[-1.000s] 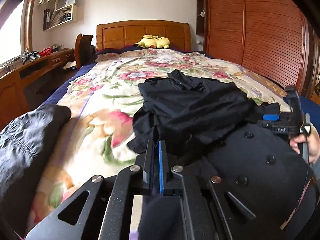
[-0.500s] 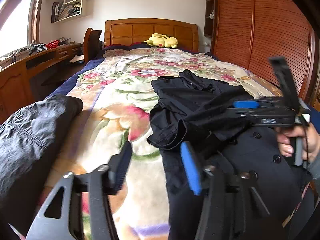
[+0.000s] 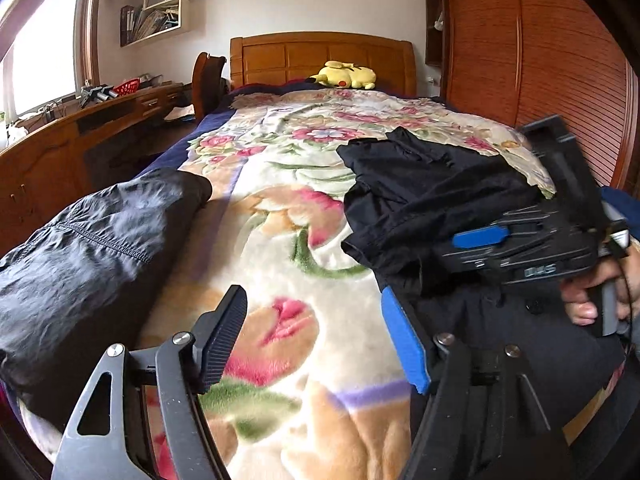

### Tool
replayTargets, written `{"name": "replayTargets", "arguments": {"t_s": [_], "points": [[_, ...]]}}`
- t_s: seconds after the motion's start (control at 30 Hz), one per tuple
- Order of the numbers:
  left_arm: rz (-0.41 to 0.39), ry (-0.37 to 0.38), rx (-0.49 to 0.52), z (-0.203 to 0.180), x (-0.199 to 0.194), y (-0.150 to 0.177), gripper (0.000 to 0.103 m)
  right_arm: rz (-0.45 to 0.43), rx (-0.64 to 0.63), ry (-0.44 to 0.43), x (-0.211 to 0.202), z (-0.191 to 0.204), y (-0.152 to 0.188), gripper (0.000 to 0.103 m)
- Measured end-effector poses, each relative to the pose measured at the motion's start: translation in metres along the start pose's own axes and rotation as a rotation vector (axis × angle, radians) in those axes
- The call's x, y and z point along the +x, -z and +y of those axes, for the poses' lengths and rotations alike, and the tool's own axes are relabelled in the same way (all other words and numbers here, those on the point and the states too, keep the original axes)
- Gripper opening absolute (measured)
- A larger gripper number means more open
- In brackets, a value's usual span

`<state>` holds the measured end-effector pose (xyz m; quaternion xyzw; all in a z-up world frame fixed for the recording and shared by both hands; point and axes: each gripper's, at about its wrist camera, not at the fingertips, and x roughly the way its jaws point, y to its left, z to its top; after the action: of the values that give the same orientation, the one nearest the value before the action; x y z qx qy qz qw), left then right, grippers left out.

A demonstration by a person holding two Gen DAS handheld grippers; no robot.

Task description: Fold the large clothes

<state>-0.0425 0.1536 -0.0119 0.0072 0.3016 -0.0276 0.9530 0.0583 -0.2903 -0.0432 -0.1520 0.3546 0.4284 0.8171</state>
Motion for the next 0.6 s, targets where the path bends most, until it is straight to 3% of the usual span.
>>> {"name": "replayTargets", "arguments": {"t_s": [0.3, 0.53, 0.6], "points": [[-0.025, 0.023, 0.01, -0.021, -0.016, 0.009, 0.071, -0.121, 0.052, 0.222, -0.11, -0.017, 0.077, 0.047], [-0.013, 0.034, 0.02, -0.036, -0.022, 0.017, 0.071, -0.132, 0.151, 0.398, -0.165, -0.054, 0.141, 0.047], [-0.002, 0.04, 0.017, -0.037, -0.023, 0.019, 0.071, -0.133, 0.178, 0.449, -0.174, -0.06, 0.156, 0.053]]}}
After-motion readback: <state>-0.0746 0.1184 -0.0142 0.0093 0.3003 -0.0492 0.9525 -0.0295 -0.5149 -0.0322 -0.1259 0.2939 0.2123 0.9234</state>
